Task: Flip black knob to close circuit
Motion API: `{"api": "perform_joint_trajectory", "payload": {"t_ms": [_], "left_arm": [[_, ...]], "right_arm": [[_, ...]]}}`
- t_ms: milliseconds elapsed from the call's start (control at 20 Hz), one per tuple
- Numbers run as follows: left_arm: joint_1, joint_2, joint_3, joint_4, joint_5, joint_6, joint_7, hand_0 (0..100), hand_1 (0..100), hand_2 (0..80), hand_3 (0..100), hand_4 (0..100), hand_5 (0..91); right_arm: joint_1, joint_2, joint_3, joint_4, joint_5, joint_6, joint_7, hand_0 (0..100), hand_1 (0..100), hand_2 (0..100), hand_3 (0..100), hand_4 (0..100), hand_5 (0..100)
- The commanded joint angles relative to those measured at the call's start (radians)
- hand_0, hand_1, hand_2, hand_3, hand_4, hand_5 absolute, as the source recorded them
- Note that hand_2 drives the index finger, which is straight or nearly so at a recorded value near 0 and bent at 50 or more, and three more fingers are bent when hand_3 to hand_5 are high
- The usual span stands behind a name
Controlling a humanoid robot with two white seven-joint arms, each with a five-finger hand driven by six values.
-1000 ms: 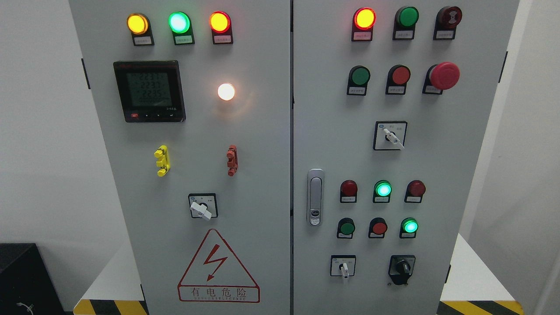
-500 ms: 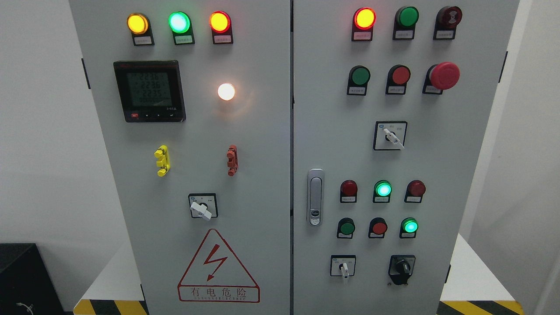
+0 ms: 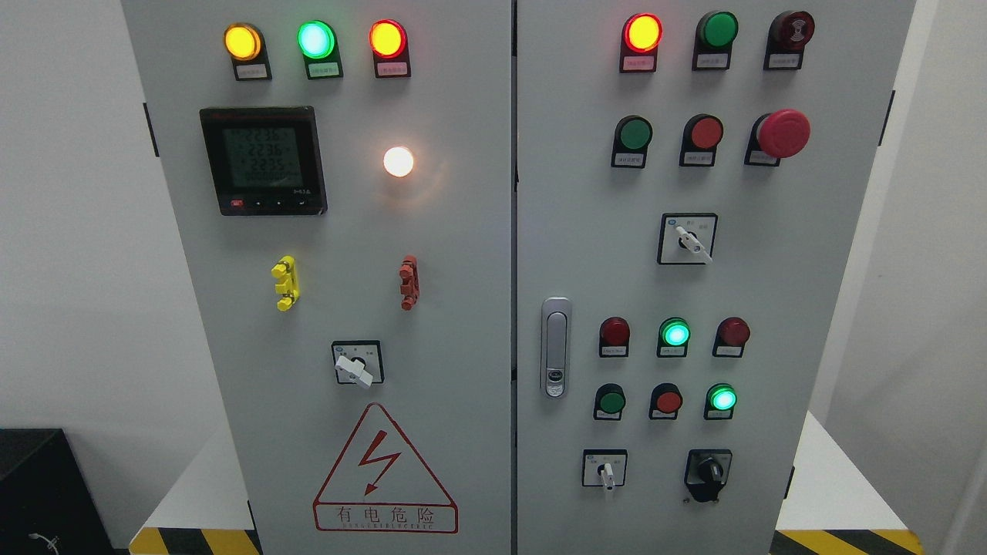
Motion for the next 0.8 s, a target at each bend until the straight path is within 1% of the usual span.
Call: {"api": "perform_joint_trajectory", "payload": {"t_ms": [0, 50, 150, 250, 300, 350, 450, 550, 650, 750], "left_arm": [[0.022, 0.0, 0.0, 0.0, 0.0, -0.002, 0.0, 12, 56, 0.0, 0, 0, 0.0], [0.022, 0.0, 0.0, 0.0, 0.0, -0.002, 0.0, 12, 56, 0.0, 0, 0, 0.0], [0.022, 0.0, 0.0, 0.0, 0.0, -0.002, 0.0, 12, 56, 0.0, 0, 0, 0.0], [0.022, 0.0, 0.0, 0.0, 0.0, -0.002, 0.0, 12, 56, 0.0, 0, 0, 0.0], [0.022, 0.0, 0.0, 0.0, 0.0, -0.002, 0.0, 12, 56, 0.0, 0, 0, 0.0], [0.022, 0.0, 0.0, 0.0, 0.0, -0.002, 0.0, 12, 56, 0.0, 0, 0, 0.0], [0.022, 0.0, 0.0, 0.0, 0.0, -0.002, 0.0, 12, 56, 0.0, 0, 0, 0.0], [0.022, 0.0, 0.0, 0.0, 0.0, -0.002, 0.0, 12, 56, 0.0, 0, 0, 0.0], [0.022, 0.0, 0.0, 0.0, 0.001, -0.002, 0.0, 12, 56, 0.0, 0, 0, 0.0], [0.021, 0.0, 0.0, 0.0, 0.002, -0.002, 0.0, 12, 56, 0.0, 0, 0, 0.0]], "right_arm": [[0.048, -0.032, -0.093, -0.398, 0.268, 0.004, -0.006, 0, 0, 67, 90, 65, 44], [0.049, -0.031, -0.097, -0.441, 0.305, 0.012, -0.006, 0, 0, 68, 91, 66, 45], [0.051, -0.029, -0.1, -0.528, 0.38, 0.044, -0.006, 0, 0, 77, 98, 73, 57], [0.051, -0.029, -0.113, -0.599, 0.454, 0.066, 0.002, 0, 0, 81, 100, 77, 66], [0.051, -0.025, -0.129, -0.627, 0.492, 0.069, 0.022, 0, 0, 84, 100, 80, 72], [0.051, -0.025, -0.141, -0.651, 0.525, 0.073, 0.046, 0, 0, 85, 100, 81, 74], [0.046, -0.029, -0.147, -0.705, 0.554, 0.096, 0.08, 0, 0, 87, 100, 84, 78], [0.043, -0.031, -0.153, -0.76, 0.577, 0.119, 0.112, 0, 0, 87, 100, 85, 80], [0.039, -0.029, -0.182, -0.814, 0.6, 0.139, 0.148, 0, 0, 88, 100, 87, 82], [0.025, -0.028, -0.183, -0.867, 0.609, 0.187, 0.177, 0, 0, 89, 100, 87, 84]]}}
